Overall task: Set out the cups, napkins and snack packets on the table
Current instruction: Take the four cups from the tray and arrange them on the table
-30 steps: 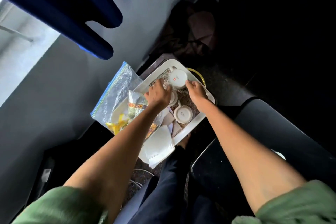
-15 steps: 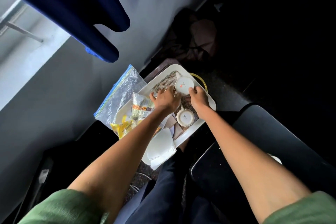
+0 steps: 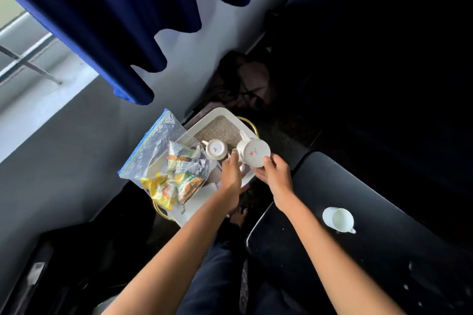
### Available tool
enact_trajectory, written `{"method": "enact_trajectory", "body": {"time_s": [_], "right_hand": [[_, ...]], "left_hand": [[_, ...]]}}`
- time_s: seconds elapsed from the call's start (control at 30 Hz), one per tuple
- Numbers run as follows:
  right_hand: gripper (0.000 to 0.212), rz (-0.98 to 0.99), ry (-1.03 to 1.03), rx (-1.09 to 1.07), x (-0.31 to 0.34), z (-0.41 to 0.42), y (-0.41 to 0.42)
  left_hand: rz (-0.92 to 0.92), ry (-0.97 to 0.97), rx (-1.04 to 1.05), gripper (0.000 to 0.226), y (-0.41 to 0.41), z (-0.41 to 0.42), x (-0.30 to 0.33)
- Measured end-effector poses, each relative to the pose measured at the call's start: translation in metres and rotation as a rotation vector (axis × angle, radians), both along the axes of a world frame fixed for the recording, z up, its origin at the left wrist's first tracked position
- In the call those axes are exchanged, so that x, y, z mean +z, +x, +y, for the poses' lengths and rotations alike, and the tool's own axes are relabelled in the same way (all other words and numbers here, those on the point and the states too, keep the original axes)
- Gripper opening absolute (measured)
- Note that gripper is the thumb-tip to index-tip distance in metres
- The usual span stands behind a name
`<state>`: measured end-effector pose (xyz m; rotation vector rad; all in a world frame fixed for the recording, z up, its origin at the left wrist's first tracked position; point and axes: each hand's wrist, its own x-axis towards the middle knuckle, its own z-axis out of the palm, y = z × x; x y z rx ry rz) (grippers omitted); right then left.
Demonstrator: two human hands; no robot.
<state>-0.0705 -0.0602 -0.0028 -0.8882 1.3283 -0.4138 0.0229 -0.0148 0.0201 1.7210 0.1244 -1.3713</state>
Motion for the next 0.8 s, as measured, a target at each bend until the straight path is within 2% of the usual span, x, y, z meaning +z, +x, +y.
{"method": "enact_trajectory", "body": {"time_s": [0.1, 0.17, 0.23, 0.33, 0.47, 0.6, 0.63, 0.73, 0.8], "right_hand": [[0.026, -0.021, -0.036, -0.004, 0.018, 0.013, -0.03], [0.025, 0.007, -0.076, 0.002, 0.029, 0.022, -0.051], [0.023, 0.038, -0.103, -0.011, 0.038, 0.027, -0.071], [0.017, 0.038, -0.127, -0.033, 0.051, 0.037, -0.103], [0.021, 0.073, -0.159, -0.001, 0.064, 0.051, -0.139], [0.014, 0.201, -0.221, -0.035, 0.071, 0.058, -0.165], [0.016, 0.228, -0.237, -0.06, 0.073, 0.06, -0.171], [0.044, 0.245, -0.263, -0.157, 0.078, 0.061, -0.189], [0.047, 0.195, -0.274, -0.234, 0.085, 0.059, -0.2]], "left_hand": [[0.412, 0.042, -0.031, 0.072, -0.017, 0.003, 0.013], [0.508, -0.001, -0.081, 0.076, -0.031, 0.006, 0.02], [0.536, -0.054, -0.1, 0.068, -0.045, 0.008, 0.025], [0.503, -0.089, -0.187, 0.065, -0.067, 0.015, 0.032], [0.457, -0.117, -0.281, 0.068, -0.096, 0.026, 0.037], [0.411, -0.143, -0.335, 0.06, -0.123, 0.029, 0.045], [0.367, -0.151, -0.346, 0.057, -0.128, 0.027, 0.048], [0.186, -0.179, -0.427, 0.043, -0.135, 0.02, 0.056], [0.086, -0.196, -0.496, 0.037, -0.138, 0.014, 0.063]]}}
